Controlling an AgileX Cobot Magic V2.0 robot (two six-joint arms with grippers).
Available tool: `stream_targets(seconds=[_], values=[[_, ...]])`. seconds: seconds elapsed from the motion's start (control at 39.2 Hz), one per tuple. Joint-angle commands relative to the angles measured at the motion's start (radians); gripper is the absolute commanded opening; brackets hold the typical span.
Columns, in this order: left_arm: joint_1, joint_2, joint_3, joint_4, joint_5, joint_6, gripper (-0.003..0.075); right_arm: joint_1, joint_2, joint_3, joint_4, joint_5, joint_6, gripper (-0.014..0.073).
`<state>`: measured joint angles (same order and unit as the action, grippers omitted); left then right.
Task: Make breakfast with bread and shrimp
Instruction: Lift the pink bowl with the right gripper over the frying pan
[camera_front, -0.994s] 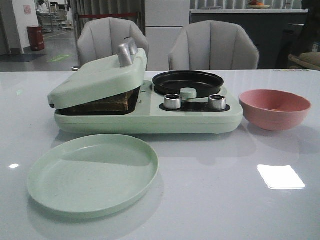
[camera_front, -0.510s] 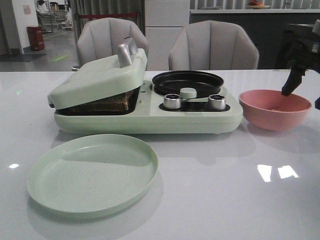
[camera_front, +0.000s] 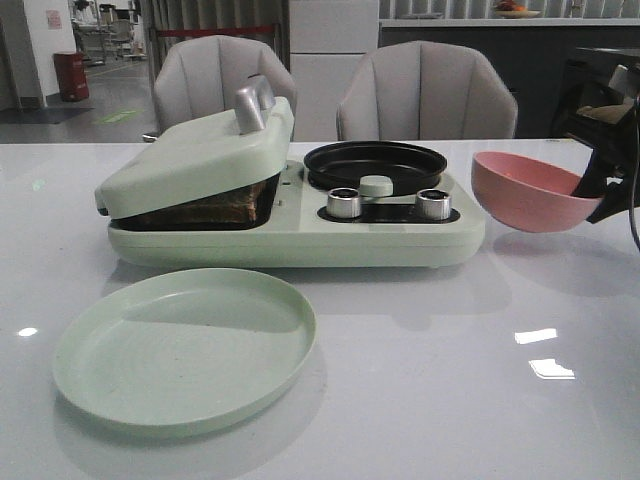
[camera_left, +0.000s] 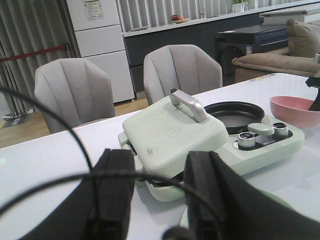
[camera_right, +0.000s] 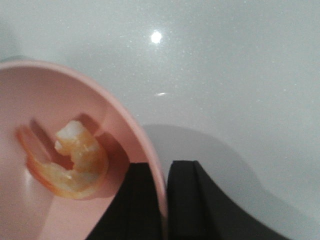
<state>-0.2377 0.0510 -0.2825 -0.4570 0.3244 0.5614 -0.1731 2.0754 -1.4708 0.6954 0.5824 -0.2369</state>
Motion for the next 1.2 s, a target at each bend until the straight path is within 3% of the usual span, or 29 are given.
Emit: stream_targets(seconds=[0.0, 0.23, 0.36, 0.54, 0.74, 1.17], values=[[-0.007, 0.01, -0.027, -0.018, -0.067, -0.012, 0.0313, -0.006, -0.067, -0.041, 0.089, -0.005, -0.016, 0.0119], [-0.007, 0.01, -0.027, -0.018, -0.067, -0.012, 0.0313, 0.046, -0.068, -0.19, 0.113, 0.106, -0.139, 0.0119], [-0.007, 0.01, -0.027, -0.018, -0.067, -0.012, 0.0313, 0.117, -0.068, -0.307, 0.04, 0.114, -0.139, 0.0119], [-0.007, 0.01, -0.027, -0.018, -0.067, -0.012, 0.0313, 0.246, -0.068, -0.407, -0.101, 0.013, -0.139, 0.0119], [-0.007, 0.01, -0.027, -0.018, -0.067, -0.012, 0.0313, 0.366, -0.067, -0.376, -0.21, -0.231, -0.139, 0.0119], [-0.007, 0.01, -0.027, -0.018, -0.067, -0.012, 0.0313, 0.427, -0.105, -0.04, -0.245, -0.937, -0.139, 0.0119]])
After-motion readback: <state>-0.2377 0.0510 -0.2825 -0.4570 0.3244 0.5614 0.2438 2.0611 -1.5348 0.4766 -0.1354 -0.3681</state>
